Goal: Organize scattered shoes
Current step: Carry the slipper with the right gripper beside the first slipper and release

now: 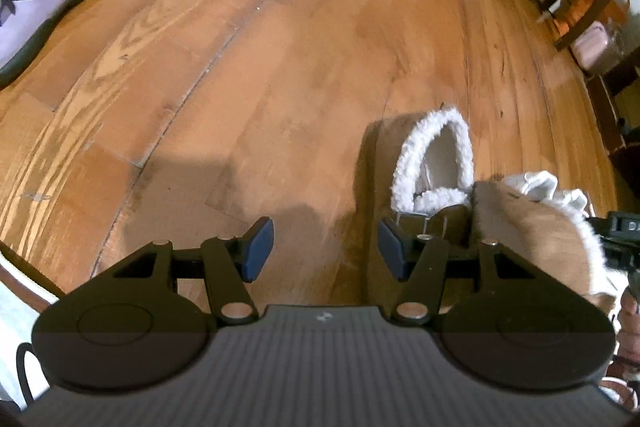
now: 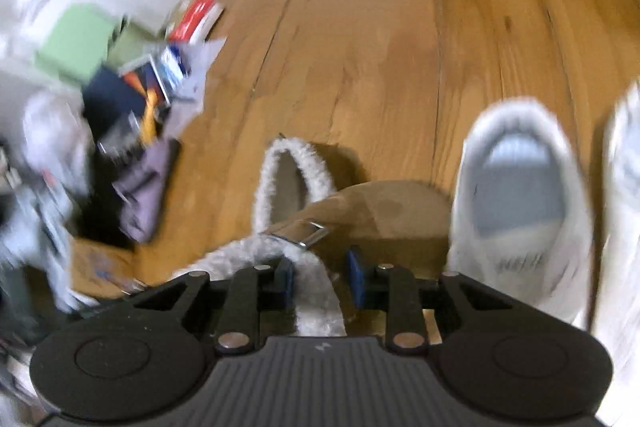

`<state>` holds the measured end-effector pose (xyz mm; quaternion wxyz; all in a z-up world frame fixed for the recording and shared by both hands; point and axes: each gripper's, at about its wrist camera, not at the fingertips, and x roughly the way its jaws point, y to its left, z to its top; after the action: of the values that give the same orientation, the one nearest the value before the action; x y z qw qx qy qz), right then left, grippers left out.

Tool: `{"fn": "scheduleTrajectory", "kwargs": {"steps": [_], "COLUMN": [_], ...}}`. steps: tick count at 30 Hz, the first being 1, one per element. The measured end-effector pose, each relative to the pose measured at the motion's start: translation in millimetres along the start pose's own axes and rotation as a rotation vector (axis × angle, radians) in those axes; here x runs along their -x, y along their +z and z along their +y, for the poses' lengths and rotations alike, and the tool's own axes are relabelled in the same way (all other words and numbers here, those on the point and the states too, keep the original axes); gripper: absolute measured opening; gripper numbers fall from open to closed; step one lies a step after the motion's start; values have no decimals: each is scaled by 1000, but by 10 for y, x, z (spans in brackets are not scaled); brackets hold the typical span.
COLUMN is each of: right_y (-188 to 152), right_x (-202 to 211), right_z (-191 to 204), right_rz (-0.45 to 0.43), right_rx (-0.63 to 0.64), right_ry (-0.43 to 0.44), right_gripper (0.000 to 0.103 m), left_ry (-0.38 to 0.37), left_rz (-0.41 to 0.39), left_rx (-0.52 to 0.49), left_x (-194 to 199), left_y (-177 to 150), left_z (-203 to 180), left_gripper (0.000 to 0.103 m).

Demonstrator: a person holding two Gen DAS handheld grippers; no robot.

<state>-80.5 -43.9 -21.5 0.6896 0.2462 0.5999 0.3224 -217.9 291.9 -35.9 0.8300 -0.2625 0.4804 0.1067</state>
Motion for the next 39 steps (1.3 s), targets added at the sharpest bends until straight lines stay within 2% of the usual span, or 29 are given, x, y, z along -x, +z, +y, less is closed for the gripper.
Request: {"fn": "scheduleTrajectory", "kwargs": {"steps": [2, 4, 5, 7, 8, 10, 11, 13, 14, 15, 17, 19, 20, 21, 25, 26, 28, 29, 30, 34, 39], "right_y": [-7, -129, -167, -262, -249, -308, -316, -334, -337, -363, -481, -616, -645, -673, -495, -459, -388, -353, -317, -175, -139], "right_x": [-11, 19, -30, -160, -228, -109, -73, 91, 133, 137, 87, 7, -71, -149, -452, -458, -465, -468, -472, -486, -147], "right_z": [-86, -270, -391, -604, -624, -460, -405, -138, 29, 168, 456, 685, 752, 818, 903, 873, 811, 780, 749, 624, 208], "right_rz": [9, 24, 25, 36, 36, -10, -18, -107, -134, -147, -123, -77, -64, -50, 1, -9, -31, -41, -52, -93, -231], "right_rx": [-90, -257, -360, -559, -568, -414, -358, -47, 133, 280, 612, 888, 979, 1070, 1188, 1136, 1029, 976, 922, 707, 196], "right_ry": [45, 144, 227, 404, 413, 319, 298, 158, 68, -12, -116, -179, -208, -236, -246, -223, -175, -151, -128, -35, 135], "right_gripper": [26, 24, 1, 0, 0, 0, 4, 14, 23, 24, 28, 50, 65, 67, 67, 67, 52, 43, 26, 26, 18], "left_ry": [3, 16, 16, -4, -25, -53, -55, -62, -63, -64, -61, -62, -67, -66, -48, -38, -19, -9, 1, -22, -24], "left_rz": [-8, -20, -25, -32, -34, -36, -38, -43, -46, -48, -39, -27, -22, -17, -3, -6, -11, -14, -17, -39, -59], "left_rx": [1, 4, 4, 14, 26, 42, 42, 37, 32, 26, 34, 48, 57, 58, 45, 46, 49, 50, 51, 88, 66], "left_x": [25, 50, 60, 66, 58, 40, 34, 51, 62, 73, 63, 51, 49, 57, 106, 112, 125, 132, 138, 206, 234], "left_y": [-23, -42, -41, -25, -6, 29, 52, 71, 63, 55, 31, 11, 9, 6, 4, 17, 43, 55, 68, 131, 168], "left_z": [8, 5, 9, 19, 21, 24, 10, -16, -22, -29, -5, 32, 57, 69, 98, 114, 147, 164, 180, 235, 130], "left_gripper": [57, 57, 57, 57, 57, 57, 57, 58, 59, 60, 60, 60, 60, 60, 60, 61, 60, 60, 60, 61, 62]}}
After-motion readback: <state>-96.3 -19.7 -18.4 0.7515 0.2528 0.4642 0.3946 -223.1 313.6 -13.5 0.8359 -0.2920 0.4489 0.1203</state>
